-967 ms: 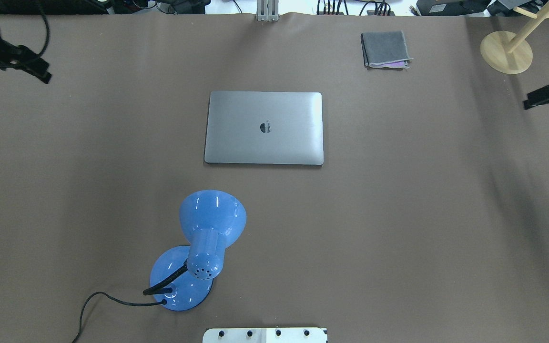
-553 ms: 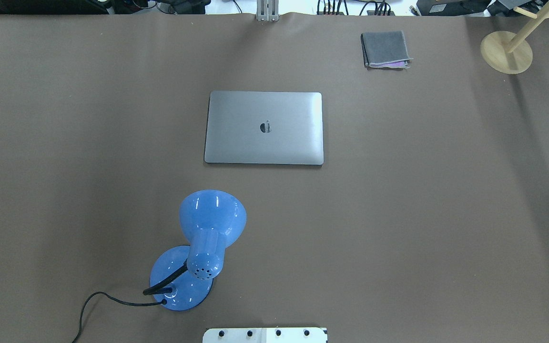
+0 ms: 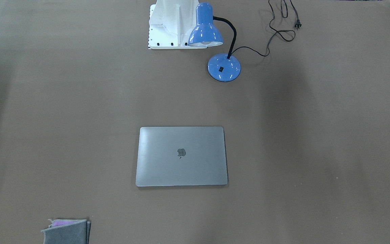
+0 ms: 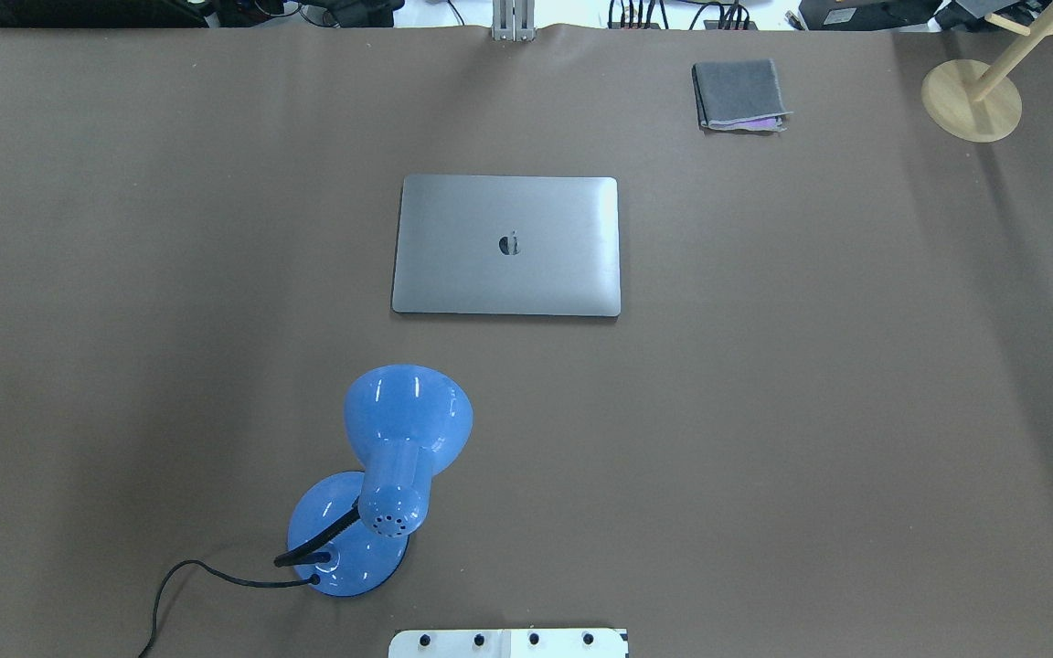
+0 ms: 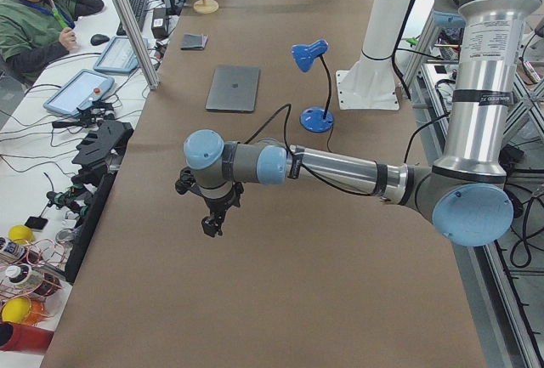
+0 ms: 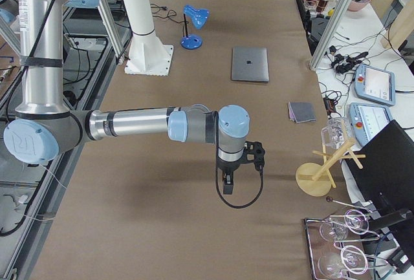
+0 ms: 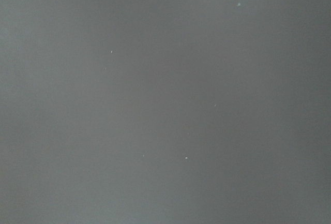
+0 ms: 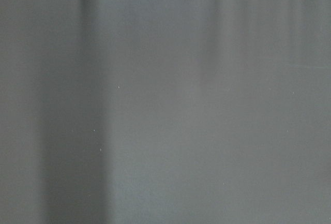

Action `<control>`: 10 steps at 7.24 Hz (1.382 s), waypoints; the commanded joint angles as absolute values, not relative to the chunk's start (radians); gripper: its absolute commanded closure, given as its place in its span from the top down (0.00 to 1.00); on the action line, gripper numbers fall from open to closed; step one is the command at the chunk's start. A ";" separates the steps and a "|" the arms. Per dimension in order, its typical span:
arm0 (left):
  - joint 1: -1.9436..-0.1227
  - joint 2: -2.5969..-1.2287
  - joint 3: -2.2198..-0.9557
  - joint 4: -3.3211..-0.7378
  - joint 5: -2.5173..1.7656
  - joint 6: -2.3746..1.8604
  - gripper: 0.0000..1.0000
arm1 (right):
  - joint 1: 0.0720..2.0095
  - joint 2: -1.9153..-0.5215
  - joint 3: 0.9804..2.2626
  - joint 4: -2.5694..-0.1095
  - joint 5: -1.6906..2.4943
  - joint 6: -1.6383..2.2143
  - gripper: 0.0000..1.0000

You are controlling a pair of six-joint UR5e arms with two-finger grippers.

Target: Close laptop

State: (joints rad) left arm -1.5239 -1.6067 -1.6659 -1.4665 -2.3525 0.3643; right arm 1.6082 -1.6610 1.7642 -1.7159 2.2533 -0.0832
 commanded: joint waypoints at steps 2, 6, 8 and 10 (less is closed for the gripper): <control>-1.580 -1.534 -1.683 -1.496 -2.349 0.371 0.99 | 1.606 -1.707 1.764 -1.709 2.258 -0.083 1.00; -1.585 -1.508 -1.712 -1.500 -2.347 0.374 0.99 | 1.603 -1.709 1.763 -1.709 2.267 -0.083 1.00; -1.583 -1.480 -1.720 -1.503 -2.347 0.379 0.99 | 1.592 -1.709 1.761 -1.709 2.269 -0.083 1.00; -1.585 -1.471 -1.717 -1.503 -2.350 0.377 0.99 | 1.583 -1.709 1.761 -1.709 2.269 -0.083 1.00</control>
State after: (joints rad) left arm -1.5836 -1.4797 -1.7163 -1.5030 -2.3484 0.3783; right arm 1.5896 -1.7088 1.7613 -1.7088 2.2693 -0.0830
